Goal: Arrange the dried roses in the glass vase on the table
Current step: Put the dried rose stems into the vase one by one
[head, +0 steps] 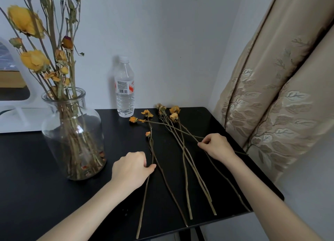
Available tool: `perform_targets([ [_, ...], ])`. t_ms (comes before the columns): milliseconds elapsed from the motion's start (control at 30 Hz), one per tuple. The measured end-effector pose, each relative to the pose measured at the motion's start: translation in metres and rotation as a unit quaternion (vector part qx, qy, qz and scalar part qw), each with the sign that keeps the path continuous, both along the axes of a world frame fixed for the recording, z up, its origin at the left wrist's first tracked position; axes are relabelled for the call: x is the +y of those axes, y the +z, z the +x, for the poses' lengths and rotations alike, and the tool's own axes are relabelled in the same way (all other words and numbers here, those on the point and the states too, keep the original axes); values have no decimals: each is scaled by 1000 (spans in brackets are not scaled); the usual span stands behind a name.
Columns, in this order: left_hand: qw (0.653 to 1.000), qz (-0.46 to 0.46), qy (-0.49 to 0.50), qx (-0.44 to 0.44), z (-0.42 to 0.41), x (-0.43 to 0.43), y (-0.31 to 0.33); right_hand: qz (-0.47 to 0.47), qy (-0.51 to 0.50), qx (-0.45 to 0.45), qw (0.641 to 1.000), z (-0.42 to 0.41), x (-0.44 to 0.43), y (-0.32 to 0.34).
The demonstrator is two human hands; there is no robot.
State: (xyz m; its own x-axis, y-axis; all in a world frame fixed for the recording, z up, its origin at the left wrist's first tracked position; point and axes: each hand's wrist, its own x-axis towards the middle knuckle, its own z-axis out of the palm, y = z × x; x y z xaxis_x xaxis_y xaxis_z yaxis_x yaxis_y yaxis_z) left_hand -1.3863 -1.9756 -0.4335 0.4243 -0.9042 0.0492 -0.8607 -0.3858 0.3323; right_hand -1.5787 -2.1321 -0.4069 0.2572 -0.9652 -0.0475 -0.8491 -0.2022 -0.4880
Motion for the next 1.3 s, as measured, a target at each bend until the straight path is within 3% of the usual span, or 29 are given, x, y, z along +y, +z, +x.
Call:
perform_targets([
  [167,1000,21,6,-6,0,-7,4,28,-3,14,1000,9,1,-2],
  [433,1000,29,7,-8,0,-13,7,-27,-11,-36,999,14,7,3],
  [767,989,-137,-53,6,-21,-49,23,-32,-6,-45,998,10,12,8],
  [1033,981,-95,16,168,-43,-100,21,-49,5,-56,997,1,19,5],
  [1100,958,-86,64,268,-39,-109,21,-47,5,-62,997,0,19,6],
  [1200,872,-96,145,458,-35,-123,23,-46,8,-67,997,-1,20,5],
  [1300,819,-91,197,532,-35,-130,24,-45,14,-45,998,-2,22,6],
])
